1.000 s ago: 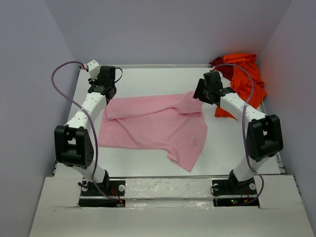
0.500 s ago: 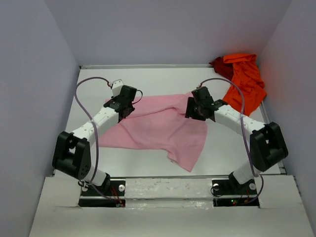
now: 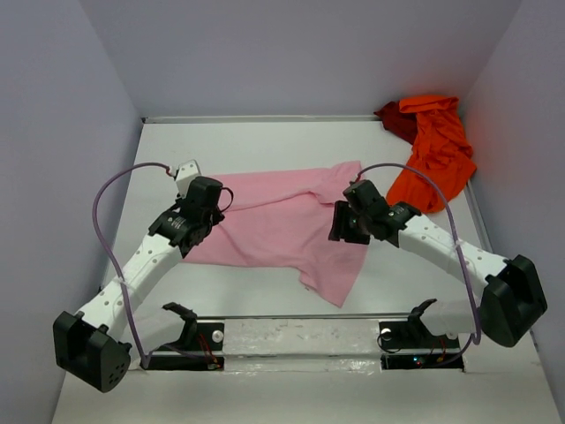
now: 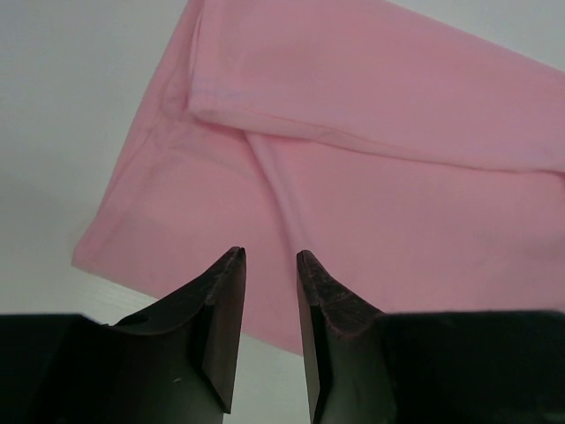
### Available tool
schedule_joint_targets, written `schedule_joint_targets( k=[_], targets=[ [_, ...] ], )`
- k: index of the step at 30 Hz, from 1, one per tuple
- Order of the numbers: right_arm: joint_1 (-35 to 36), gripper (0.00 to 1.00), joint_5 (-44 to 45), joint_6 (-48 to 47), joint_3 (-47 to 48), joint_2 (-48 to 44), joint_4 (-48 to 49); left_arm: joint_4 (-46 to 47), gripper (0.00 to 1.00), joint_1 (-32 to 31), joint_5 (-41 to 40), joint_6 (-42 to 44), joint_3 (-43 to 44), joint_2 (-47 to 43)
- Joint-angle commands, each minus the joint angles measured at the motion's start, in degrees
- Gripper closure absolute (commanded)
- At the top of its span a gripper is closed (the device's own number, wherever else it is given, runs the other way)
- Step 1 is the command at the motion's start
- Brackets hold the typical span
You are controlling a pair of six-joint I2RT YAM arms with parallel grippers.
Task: Fold and stack the t-shirts
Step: Move the right arm to the center of the board with the 1/3-folded T-shirt.
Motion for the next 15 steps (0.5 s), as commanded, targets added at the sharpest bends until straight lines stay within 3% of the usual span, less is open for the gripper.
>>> schedule_joint_targets(
  k=[1,8,11,15],
  targets=[
    [4.5,0.43,-1.4,4.0,-1.0,-4.4,-6.1,-2.8,0.60,-0.3,2.1,-0.7,-2.6,-4.6],
    [8.0,0.43,-2.4,7.2,-3.6,-8.6,-14.3,-3.7,0.60,-0.6,2.8,2.0,1.4,1.3],
    [8.0,0.43,-0.8,5.4,-5.0,-10.2,-14.2,-2.5,0.60,-0.7,2.7,2.2,4.1,2.2],
    [8.0,0.43,4.0,1.9,-4.4,-4.7,-10.5,-1.2,0.60,-0.9,2.4,3.2,5.0,3.8]
  ],
)
